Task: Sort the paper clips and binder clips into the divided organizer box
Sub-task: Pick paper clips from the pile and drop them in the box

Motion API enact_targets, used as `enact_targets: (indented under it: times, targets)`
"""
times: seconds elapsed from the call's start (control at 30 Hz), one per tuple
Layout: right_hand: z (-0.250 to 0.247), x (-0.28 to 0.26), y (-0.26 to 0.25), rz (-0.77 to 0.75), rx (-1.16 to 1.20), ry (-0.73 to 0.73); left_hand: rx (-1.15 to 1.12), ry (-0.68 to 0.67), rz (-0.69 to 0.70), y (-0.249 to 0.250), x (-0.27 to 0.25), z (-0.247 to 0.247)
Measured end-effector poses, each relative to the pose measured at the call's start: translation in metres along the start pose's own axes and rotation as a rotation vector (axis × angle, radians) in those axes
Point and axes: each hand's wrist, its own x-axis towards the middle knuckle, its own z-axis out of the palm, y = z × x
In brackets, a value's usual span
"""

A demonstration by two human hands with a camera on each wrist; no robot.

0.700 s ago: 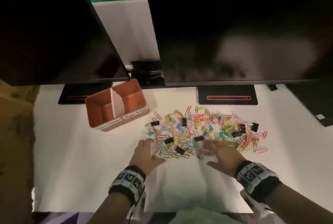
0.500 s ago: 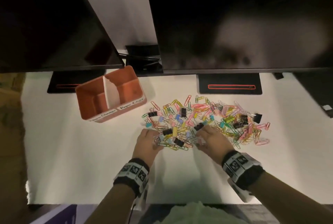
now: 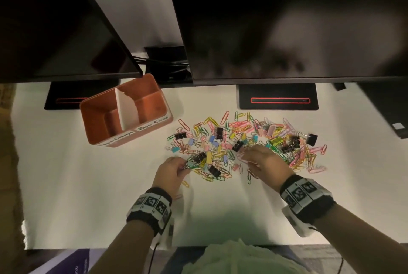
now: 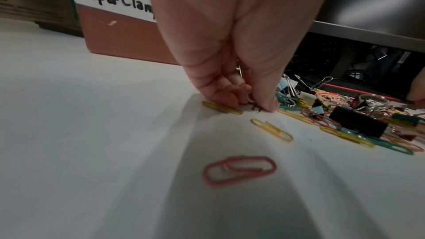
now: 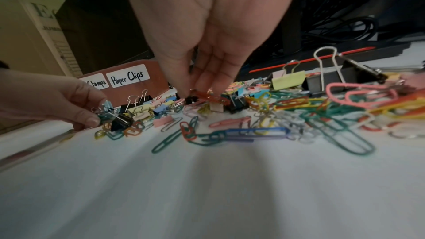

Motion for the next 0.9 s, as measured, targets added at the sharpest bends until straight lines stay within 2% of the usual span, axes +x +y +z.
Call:
enact_targets:
  times: [0.07, 0.2, 0.4, 0.63, 0.77, 0.9]
  targets:
    - [-0.004, -0.008, 0.001, 0.030, -0.089, -0.026, -0.027, 0.007, -0.007, -0.001, -0.002, -0.001]
    - [0.001, -0.021, 0.004, 0.152, -0.152, -0.182, -0.067, 0.020, -0.010, -0.002, -0.005, -0.001]
    - [0.010, -0.012, 0.009, 0.112, -0.078, -0.037, -0.198, 0.055, -0.045, 0.001, -0.009, 0.000]
    - [0.006, -0.003, 0.011, 0.044, -0.160, -0.019, -0.150, 0.154, -0.044, 0.005, -0.007, -0.004]
    - [0.006, -0.004, 0.011, -0.016, -0.196, -0.036, -0.244, 0.129, -0.117, 0.007, -0.005, -0.008]
    - [0.004, -0.005, 0.011, -0.016, -0.208, -0.042, -0.299, 0.133, -0.150, 0.006, -0.006, -0.015]
